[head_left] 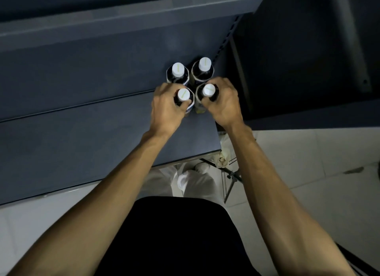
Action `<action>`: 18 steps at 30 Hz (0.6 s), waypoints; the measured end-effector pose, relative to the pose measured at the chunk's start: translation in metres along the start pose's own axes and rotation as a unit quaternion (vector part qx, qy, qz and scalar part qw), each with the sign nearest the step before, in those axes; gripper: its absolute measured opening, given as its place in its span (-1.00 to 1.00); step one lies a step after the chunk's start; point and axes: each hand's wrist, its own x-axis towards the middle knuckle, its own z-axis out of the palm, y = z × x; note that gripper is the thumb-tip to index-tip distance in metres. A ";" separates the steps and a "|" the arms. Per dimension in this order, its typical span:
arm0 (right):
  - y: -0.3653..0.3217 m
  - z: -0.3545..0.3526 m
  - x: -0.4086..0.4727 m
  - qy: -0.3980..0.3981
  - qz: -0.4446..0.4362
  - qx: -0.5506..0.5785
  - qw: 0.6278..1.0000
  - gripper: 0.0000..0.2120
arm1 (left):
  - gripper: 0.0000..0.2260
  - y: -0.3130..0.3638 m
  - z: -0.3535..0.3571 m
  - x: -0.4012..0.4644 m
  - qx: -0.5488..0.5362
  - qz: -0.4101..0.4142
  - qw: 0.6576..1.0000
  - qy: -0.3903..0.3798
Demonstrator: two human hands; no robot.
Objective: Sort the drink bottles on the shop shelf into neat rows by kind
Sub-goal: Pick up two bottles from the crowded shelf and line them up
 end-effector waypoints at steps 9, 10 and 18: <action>0.003 -0.006 0.004 -0.038 -0.001 -0.009 0.999 -0.71 | -0.80 -0.005 0.001 0.001 0.024 0.013 1.000 -0.010; 0.003 -0.006 0.004 -0.042 0.001 -0.006 0.999 -0.71 | -0.79 -0.005 0.000 0.003 0.025 0.013 0.999 -0.017; -0.006 -0.002 0.001 -0.023 -0.004 -0.022 0.999 -0.78 | -0.73 -0.006 -0.001 0.004 0.007 0.021 0.998 -0.054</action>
